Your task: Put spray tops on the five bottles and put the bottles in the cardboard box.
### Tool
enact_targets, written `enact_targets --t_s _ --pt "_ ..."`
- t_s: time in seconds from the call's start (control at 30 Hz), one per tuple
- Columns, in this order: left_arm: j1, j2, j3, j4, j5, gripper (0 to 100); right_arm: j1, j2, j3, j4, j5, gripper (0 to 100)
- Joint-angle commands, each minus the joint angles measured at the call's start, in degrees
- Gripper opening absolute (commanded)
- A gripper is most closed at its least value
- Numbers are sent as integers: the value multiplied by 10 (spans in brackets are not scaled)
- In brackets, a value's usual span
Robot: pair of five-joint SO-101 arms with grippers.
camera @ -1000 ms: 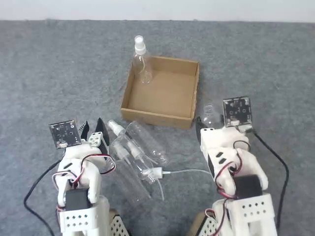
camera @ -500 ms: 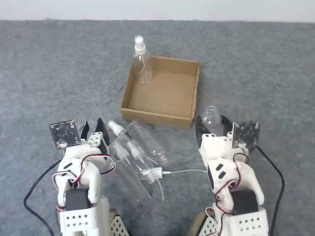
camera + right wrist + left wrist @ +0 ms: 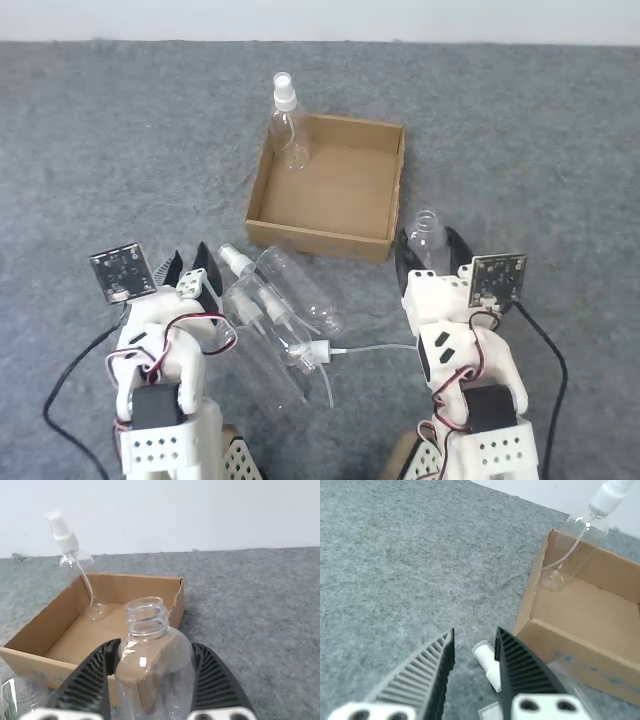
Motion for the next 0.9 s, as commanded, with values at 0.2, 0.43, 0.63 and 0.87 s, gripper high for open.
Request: enact_targets --t_s 0.2,0.43,0.63,0.87 --pt "-3 -9 -138 107 5 130 17 -10 12 -17 -2 6" --pt "-2 -7 -220 137 5 130 23 -10 12 -17 -2 6" --pt "-2 -7 -285 160 -4 128 23 -10 12 -15 -2 6" --pt "-1 -5 -351 206 -15 127 23 -10 12 -15 -2 6"
